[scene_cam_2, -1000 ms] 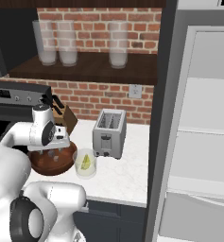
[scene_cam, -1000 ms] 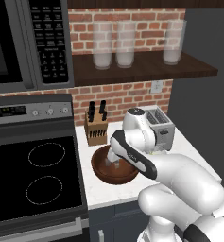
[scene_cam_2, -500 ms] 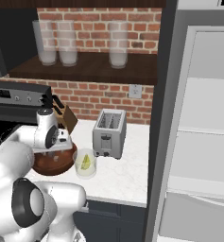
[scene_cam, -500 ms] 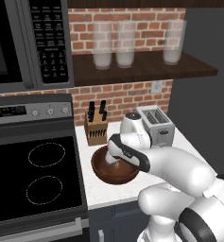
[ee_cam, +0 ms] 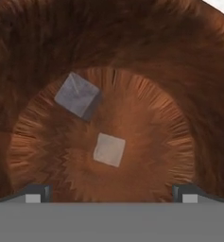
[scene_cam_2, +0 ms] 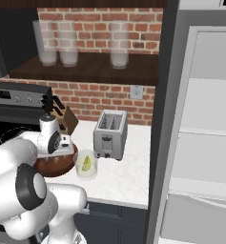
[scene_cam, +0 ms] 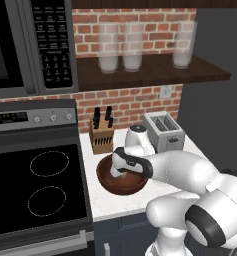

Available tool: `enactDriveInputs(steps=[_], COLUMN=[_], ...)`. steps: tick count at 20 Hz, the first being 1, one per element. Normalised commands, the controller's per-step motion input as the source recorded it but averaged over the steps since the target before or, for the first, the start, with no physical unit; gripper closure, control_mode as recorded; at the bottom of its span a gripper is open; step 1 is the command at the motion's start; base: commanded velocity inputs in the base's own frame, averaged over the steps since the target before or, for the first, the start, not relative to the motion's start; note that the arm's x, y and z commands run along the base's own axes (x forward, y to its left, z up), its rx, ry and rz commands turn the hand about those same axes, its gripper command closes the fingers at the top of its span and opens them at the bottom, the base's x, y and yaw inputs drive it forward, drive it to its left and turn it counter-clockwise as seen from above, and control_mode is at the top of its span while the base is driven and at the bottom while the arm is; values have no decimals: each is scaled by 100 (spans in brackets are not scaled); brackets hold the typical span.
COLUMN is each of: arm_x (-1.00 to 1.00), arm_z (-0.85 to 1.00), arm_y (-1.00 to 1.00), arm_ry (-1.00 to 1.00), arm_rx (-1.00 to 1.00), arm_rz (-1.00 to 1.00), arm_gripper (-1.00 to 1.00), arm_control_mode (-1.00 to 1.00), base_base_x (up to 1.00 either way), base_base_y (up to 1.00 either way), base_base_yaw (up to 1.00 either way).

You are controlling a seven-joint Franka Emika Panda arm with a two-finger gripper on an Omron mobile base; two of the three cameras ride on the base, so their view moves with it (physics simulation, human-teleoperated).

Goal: Grab a lemon wedge from the fridge and one ice cube from the ice bowl, and put them in the glass of lemonade.

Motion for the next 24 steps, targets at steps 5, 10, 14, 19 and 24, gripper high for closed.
enactDriveInputs(steps=[5, 10, 14, 19, 24], arm_x=[0, 0, 3, 0, 0], arm_z=[-29, -35, -10, 0, 0], arm_y=[0, 5, 3, 0, 0], arm_ry=[0, 0, 0, 0, 0], arm_rx=[0, 0, 0, 0, 0], arm_rz=[0, 0, 0, 0, 0], arm_gripper=[-100, -100, -100, -100, -100], arm_control_mode=[-100, -100, -100, -100, -100], base_base_x=[0, 0, 0, 0, 0], base_base_y=[0, 0, 0, 0, 0], base_base_yaw=[0, 0, 0, 0, 0])
